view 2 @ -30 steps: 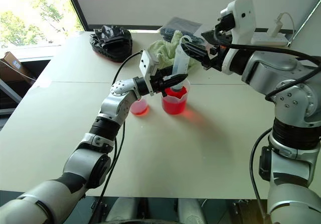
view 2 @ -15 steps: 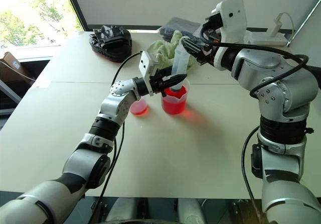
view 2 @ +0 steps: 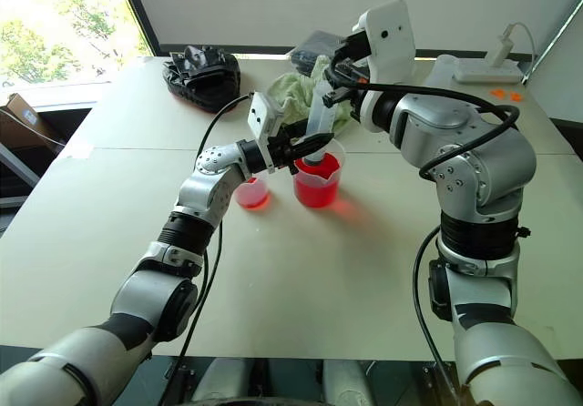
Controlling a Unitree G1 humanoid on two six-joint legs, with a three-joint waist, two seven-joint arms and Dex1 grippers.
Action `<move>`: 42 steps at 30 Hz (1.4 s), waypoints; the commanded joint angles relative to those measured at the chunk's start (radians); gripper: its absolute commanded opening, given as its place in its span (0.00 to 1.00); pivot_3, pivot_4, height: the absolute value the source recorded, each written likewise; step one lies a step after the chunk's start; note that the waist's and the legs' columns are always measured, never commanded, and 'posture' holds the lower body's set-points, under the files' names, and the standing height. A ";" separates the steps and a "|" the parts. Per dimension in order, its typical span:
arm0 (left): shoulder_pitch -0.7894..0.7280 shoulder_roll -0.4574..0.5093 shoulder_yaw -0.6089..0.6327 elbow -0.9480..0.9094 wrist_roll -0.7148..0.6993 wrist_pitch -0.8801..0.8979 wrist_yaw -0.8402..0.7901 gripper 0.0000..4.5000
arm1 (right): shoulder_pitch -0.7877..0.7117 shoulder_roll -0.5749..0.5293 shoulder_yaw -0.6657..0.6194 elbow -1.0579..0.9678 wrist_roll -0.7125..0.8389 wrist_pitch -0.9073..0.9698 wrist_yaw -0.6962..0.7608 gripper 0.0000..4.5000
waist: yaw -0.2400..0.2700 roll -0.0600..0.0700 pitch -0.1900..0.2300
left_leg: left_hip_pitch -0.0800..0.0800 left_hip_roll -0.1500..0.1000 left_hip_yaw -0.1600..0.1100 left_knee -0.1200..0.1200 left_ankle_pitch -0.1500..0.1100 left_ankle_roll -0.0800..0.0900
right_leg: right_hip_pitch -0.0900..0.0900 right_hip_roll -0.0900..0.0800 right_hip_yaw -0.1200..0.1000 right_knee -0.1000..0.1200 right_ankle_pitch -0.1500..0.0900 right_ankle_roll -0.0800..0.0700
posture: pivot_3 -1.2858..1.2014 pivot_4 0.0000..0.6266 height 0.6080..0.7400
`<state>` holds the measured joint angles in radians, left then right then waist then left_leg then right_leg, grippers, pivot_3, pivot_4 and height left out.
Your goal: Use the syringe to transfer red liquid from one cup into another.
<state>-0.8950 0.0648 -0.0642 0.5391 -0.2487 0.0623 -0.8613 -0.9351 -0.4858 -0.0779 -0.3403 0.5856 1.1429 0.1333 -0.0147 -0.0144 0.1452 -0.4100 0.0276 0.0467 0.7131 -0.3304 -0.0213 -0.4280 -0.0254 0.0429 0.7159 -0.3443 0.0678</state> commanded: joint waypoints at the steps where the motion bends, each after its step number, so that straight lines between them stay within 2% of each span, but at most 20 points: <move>1: 0.000 -0.006 -0.011 -0.071 -0.015 -0.012 -0.024 0.30 | -0.008 0.005 -0.035 -0.009 -0.040 -0.026 -0.021 0.01 | 0.000 0.000 0.000 | 0.000 0.000 0.000 0.000 0.000 0.000 | 0.000 0.000 0.000 0.000 0.000 0.000 | 0.52 0.24 1.00; 7: 0.006 -0.003 -0.013 -0.082 -0.020 -0.001 -0.032 0.30 | 0.013 0.015 -0.035 -0.025 -0.057 -0.098 0.001 0.01 | -0.001 0.000 0.000 | 0.000 0.000 0.000 0.000 0.000 0.000 | 0.000 0.000 0.000 0.000 0.000 0.000 | 0.52 0.24 1.00; 16: 0.020 -0.003 -0.018 -0.106 -0.021 0.019 -0.039 0.30 | -0.029 0.067 -0.106 0.002 -0.045 -0.137 -0.019 0.01 | -0.002 0.000 0.000 | 0.000 0.000 0.000 0.000 0.000 0.000 | 0.000 0.000 0.000 0.000 0.000 0.000 | 0.52 0.24 1.00; 42: 0.046 -0.012 -0.040 -0.143 -0.028 0.046 -0.039 0.30 | -0.154 0.011 -0.192 0.140 -0.042 -0.183 -0.007 0.01 | -0.003 0.000 0.000 | 0.000 0.000 0.000 -0.001 0.000 0.000 | 0.000 0.000 0.000 0.000 0.000 0.000 | 0.52 0.24 1.00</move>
<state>-0.8734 0.0735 -0.0422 0.4575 -0.2740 0.1210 -0.8350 -1.0104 -0.4321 -0.1430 -0.1938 0.5919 1.0629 0.1769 -0.0178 -0.0144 0.1452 -0.4100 0.0277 0.0466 0.7120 -0.3304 -0.0214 -0.4280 -0.0254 0.0428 0.7157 -0.3443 0.0678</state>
